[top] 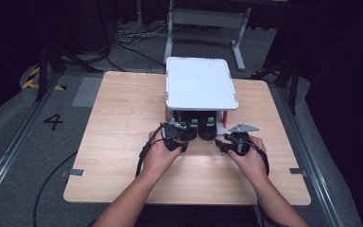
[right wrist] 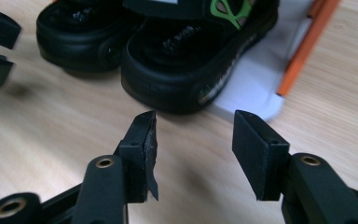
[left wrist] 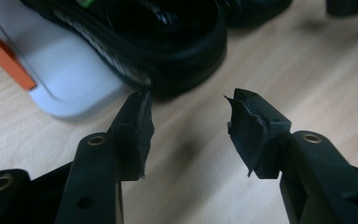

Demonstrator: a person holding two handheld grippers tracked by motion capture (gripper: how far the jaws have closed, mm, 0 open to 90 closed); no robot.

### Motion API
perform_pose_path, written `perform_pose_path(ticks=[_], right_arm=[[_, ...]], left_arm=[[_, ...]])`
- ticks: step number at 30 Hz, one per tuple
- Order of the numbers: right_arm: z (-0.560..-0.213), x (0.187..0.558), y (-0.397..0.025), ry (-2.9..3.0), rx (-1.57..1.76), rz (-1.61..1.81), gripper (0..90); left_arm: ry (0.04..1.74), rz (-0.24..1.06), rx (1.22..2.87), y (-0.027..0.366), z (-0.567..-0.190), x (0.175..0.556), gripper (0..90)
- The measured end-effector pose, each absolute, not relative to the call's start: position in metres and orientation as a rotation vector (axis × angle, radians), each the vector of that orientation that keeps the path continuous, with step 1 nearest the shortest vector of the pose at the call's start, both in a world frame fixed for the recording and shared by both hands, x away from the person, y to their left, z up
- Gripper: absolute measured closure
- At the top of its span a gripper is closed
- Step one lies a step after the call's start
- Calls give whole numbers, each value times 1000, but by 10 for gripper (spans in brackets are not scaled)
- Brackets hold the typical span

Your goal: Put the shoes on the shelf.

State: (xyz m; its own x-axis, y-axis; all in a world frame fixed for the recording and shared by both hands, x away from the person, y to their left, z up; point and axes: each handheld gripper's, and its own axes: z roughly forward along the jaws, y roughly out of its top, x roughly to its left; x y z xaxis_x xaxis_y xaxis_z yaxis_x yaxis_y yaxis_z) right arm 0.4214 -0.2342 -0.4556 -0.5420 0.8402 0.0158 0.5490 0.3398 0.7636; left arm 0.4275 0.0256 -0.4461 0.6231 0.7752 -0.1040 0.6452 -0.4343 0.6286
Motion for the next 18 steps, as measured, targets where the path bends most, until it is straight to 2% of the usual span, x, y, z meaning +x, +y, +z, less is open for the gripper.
perform_pose_path(ticks=[3,6,10,18], right_arm=[[-461,427,-227,2217,1200,1064,505],[-463,430,-222,2211,1191,1070,508],[-464,435,-215,2221,1145,1085,501],[-469,460,-218,2194,1113,1130,507]], left_arm=[[1122,299,2189,23,-449,432,524],[1127,337,2182,22,-450,434,515],[1119,310,2173,22,-452,442,475],[1105,383,2120,22,-464,466,473]])
